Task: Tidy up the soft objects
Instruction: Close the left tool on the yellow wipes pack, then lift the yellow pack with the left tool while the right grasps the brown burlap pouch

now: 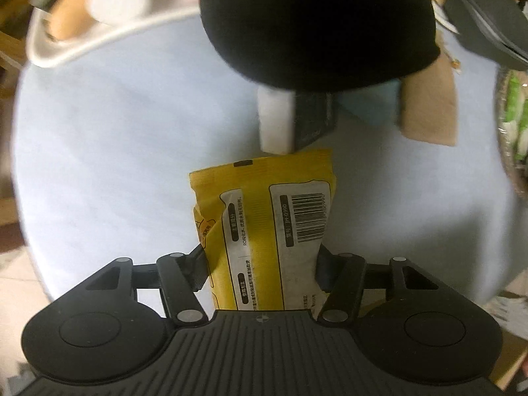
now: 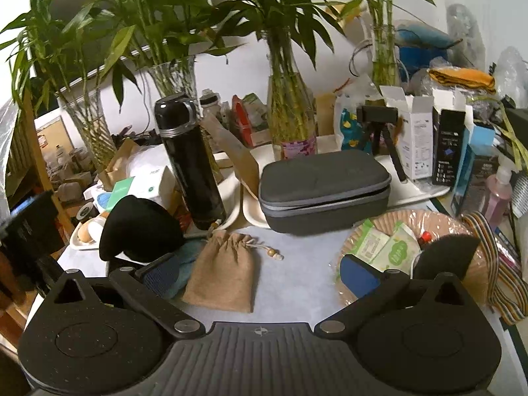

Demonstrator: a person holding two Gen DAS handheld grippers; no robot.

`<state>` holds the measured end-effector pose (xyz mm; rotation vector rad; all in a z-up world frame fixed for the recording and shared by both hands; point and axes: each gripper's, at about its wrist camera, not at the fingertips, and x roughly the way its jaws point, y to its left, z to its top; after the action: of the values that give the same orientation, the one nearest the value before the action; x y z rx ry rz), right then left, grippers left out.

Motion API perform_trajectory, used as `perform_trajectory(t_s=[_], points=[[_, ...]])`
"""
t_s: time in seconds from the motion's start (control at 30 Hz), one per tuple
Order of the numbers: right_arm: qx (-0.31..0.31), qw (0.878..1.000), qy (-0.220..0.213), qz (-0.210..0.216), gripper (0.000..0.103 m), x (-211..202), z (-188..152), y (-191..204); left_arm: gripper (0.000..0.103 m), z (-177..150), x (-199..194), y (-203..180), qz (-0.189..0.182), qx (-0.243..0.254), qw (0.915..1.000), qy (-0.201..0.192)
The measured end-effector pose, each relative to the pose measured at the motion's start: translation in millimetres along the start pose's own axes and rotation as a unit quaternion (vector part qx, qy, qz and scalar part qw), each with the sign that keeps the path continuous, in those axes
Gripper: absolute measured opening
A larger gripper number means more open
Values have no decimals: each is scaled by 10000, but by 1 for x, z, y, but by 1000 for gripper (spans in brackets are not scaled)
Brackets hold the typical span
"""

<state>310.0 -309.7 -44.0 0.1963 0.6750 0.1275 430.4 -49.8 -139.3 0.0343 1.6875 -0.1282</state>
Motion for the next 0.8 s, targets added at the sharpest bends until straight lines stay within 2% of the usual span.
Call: perform_trajectory(t_s=[0.2,0.23,0.3,0.37,0.4,0.6,0.7,0.77,0.8], points=[[-20,10000,11,-1,103,1,0,0,61,3,13,16,565,218,9982,16],[-27,10000,-2,1,103,0,0,0,66,3,15,18,603,236,9979,-36],[-41,10000,7,-3,103,1,0,1,72,3,18,21,499,279,9983,-140],[-48,10000,8,6,103,1,0,1,84,1,22,19,253,241,9992,-206],[-54,10000,12,4,103,1,0,2,86,0,24,18,193,233,9993,-227],[-139,9999,0,-3,103,2,-1,5,86,-1,54,8,270,469,9985,104],[-177,9998,25,-52,103,4,-1,5,83,-7,53,6,288,524,9982,-84],[-184,9998,28,-69,103,6,0,5,72,-9,51,5,320,517,9980,-170],[-188,9998,28,-73,103,7,1,5,70,-10,50,5,303,513,9980,-206]])
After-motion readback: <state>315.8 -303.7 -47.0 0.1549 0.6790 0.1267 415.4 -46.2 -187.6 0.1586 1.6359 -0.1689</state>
